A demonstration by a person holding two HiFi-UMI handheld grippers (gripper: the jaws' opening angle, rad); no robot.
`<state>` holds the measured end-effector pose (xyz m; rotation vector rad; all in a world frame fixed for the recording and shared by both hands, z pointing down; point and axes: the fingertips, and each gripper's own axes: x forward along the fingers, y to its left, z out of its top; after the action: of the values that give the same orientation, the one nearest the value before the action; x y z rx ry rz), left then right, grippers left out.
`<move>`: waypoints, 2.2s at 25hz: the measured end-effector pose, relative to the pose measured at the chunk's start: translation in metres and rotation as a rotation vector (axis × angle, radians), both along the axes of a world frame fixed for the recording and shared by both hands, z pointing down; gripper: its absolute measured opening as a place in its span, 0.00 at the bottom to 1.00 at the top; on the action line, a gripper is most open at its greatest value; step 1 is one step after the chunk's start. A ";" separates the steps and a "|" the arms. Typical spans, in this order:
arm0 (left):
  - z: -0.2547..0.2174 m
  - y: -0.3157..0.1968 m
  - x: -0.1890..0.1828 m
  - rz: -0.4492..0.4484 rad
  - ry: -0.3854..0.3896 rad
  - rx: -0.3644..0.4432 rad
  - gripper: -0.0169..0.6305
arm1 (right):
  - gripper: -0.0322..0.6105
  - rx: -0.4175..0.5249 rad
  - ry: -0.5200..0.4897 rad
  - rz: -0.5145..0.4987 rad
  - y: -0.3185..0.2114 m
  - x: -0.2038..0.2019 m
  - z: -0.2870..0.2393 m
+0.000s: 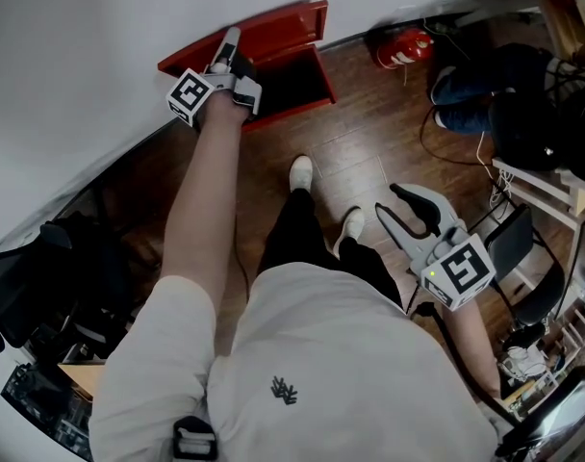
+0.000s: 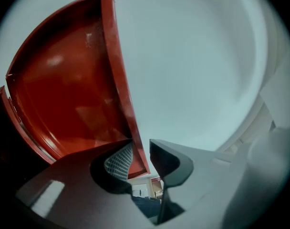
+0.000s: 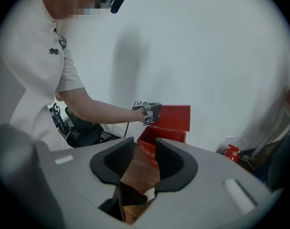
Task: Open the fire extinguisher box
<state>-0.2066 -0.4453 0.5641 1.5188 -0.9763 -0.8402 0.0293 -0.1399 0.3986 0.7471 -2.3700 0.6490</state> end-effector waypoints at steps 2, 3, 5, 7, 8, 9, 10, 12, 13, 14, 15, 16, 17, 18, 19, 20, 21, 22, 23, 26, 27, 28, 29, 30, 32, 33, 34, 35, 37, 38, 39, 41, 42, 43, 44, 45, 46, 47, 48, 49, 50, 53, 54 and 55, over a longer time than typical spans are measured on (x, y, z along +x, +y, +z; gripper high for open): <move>0.001 0.004 0.000 -0.001 -0.012 -0.003 0.19 | 0.26 0.009 0.001 -0.003 0.005 0.004 -0.001; 0.000 0.006 0.000 -0.001 -0.016 -0.002 0.19 | 0.26 0.014 0.003 -0.007 0.008 0.007 -0.002; -0.005 0.014 0.000 -0.006 -0.017 0.005 0.23 | 0.26 0.032 0.003 -0.018 0.015 0.011 -0.004; -0.016 0.028 0.001 -0.013 -0.021 0.023 0.23 | 0.26 0.054 -0.002 -0.028 0.025 0.018 -0.007; -0.021 0.039 0.001 -0.016 -0.037 0.030 0.23 | 0.26 0.068 -0.006 -0.033 0.032 0.021 -0.010; -0.027 0.051 0.001 -0.017 -0.061 0.039 0.23 | 0.26 0.083 -0.010 -0.039 0.040 0.026 -0.012; -0.036 0.066 0.003 -0.014 -0.085 0.056 0.23 | 0.26 0.101 -0.016 -0.044 0.049 0.031 -0.014; -0.061 0.102 0.013 0.013 -0.129 0.118 0.23 | 0.26 0.144 -0.039 -0.055 0.069 0.043 -0.019; -0.075 0.123 0.022 0.035 -0.154 0.156 0.23 | 0.26 0.168 -0.054 -0.063 0.081 0.051 -0.021; -0.088 0.146 0.031 0.057 -0.192 0.192 0.23 | 0.26 0.193 -0.068 -0.075 0.093 0.058 -0.022; -0.099 0.170 0.038 0.074 -0.249 0.222 0.23 | 0.26 0.221 -0.081 -0.092 0.106 0.067 -0.024; -0.106 0.195 0.042 0.088 -0.329 0.244 0.23 | 0.26 0.249 -0.093 -0.111 0.119 0.075 -0.026; -0.114 0.222 0.048 0.100 -0.413 0.264 0.23 | 0.26 0.276 -0.102 -0.128 0.134 0.083 -0.029; -0.127 0.253 0.057 0.107 -0.480 0.283 0.23 | 0.26 0.297 -0.108 -0.144 0.150 0.091 -0.032; -0.142 0.287 0.068 0.106 -0.537 0.294 0.23 | 0.26 0.310 -0.109 -0.160 0.169 0.099 -0.034; -0.153 0.324 0.079 0.102 -0.584 0.301 0.23 | 0.26 0.315 -0.108 -0.175 0.188 0.107 -0.036; -0.163 0.361 0.091 0.103 -0.608 0.318 0.23 | 0.26 0.314 -0.109 -0.189 0.207 0.115 -0.037; -0.174 0.399 0.106 0.115 -0.616 0.346 0.23 | 0.26 0.310 -0.111 -0.200 0.225 0.122 -0.039; -0.185 0.435 0.121 0.139 -0.628 0.370 0.22 | 0.26 0.307 -0.112 -0.208 0.242 0.128 -0.040; -0.205 0.534 0.150 0.231 -0.728 0.398 0.22 | 0.26 0.305 -0.105 -0.212 0.286 0.135 -0.045; -0.212 0.562 0.153 0.255 -0.764 0.408 0.22 | 0.26 0.310 -0.104 -0.210 0.298 0.132 -0.048; -0.219 0.586 0.154 0.272 -0.793 0.420 0.22 | 0.26 0.319 -0.105 -0.208 0.306 0.127 -0.053; -0.226 0.605 0.153 0.282 -0.818 0.432 0.22 | 0.26 0.329 -0.110 -0.207 0.311 0.121 -0.057; -0.234 0.620 0.152 0.288 -0.840 0.441 0.22 | 0.26 0.337 -0.118 -0.209 0.313 0.114 -0.062; -0.247 0.641 0.154 0.292 -0.885 0.456 0.22 | 0.26 0.348 -0.144 -0.221 0.313 0.101 -0.071; -0.254 0.650 0.157 0.294 -0.903 0.465 0.22 | 0.26 0.352 -0.158 -0.227 0.315 0.097 -0.074; -0.260 0.659 0.161 0.299 -0.912 0.478 0.22 | 0.26 0.354 -0.169 -0.233 0.321 0.093 -0.077; -0.266 0.670 0.165 0.306 -0.912 0.494 0.22 | 0.26 0.357 -0.176 -0.237 0.329 0.089 -0.080; -0.276 0.692 0.167 0.325 -0.904 0.535 0.22 | 0.26 0.370 -0.174 -0.242 0.349 0.078 -0.084; -0.279 0.705 0.165 0.337 -0.905 0.554 0.22 | 0.26 0.378 -0.169 -0.241 0.361 0.071 -0.085; -0.282 0.717 0.161 0.350 -0.911 0.568 0.22 | 0.26 0.385 -0.165 -0.236 0.372 0.063 -0.087; -0.285 0.741 0.152 0.374 -0.912 0.587 0.22 | 0.26 0.399 -0.164 -0.224 0.394 0.047 -0.092; -0.286 0.752 0.147 0.385 -0.905 0.596 0.22 | 0.26 0.406 -0.161 -0.221 0.403 0.040 -0.095; -0.287 0.761 0.141 0.394 -0.898 0.603 0.22 | 0.26 0.413 -0.153 -0.221 0.412 0.034 -0.098; -0.286 0.770 0.135 0.400 -0.894 0.607 0.22 | 0.26 0.417 -0.145 -0.223 0.418 0.029 -0.100; -0.285 0.778 0.129 0.405 -0.892 0.609 0.22 | 0.26 0.420 -0.138 -0.225 0.423 0.026 -0.101; -0.285 0.786 0.122 0.408 -0.893 0.610 0.22 | 0.26 0.421 -0.131 -0.227 0.427 0.024 -0.101; -0.284 0.792 0.116 0.408 -0.896 0.612 0.22 | 0.26 0.421 -0.126 -0.229 0.430 0.023 -0.101; -0.284 0.797 0.110 0.405 -0.898 0.614 0.22 | 0.26 0.421 -0.121 -0.232 0.432 0.022 -0.100; -0.284 0.801 0.104 0.399 -0.898 0.615 0.22 | 0.26 0.420 -0.116 -0.234 0.435 0.022 -0.099; -0.284 0.805 0.099 0.393 -0.897 0.614 0.22 | 0.26 0.419 -0.112 -0.236 0.436 0.021 -0.098; -0.284 0.817 0.089 0.384 -0.894 0.615 0.22 | 0.26 0.415 -0.100 -0.242 0.442 0.020 -0.096; -0.285 0.820 0.087 0.382 -0.894 0.618 0.22 | 0.26 0.414 -0.096 -0.244 0.444 0.020 -0.095; -0.286 0.823 0.087 0.381 -0.894 0.621 0.22 | 0.26 0.414 -0.092 -0.246 0.446 0.019 -0.094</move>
<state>-0.1198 0.3775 0.2779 2.6313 -1.0176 -0.1406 0.0486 0.3064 0.3047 0.5840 -2.6609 0.0893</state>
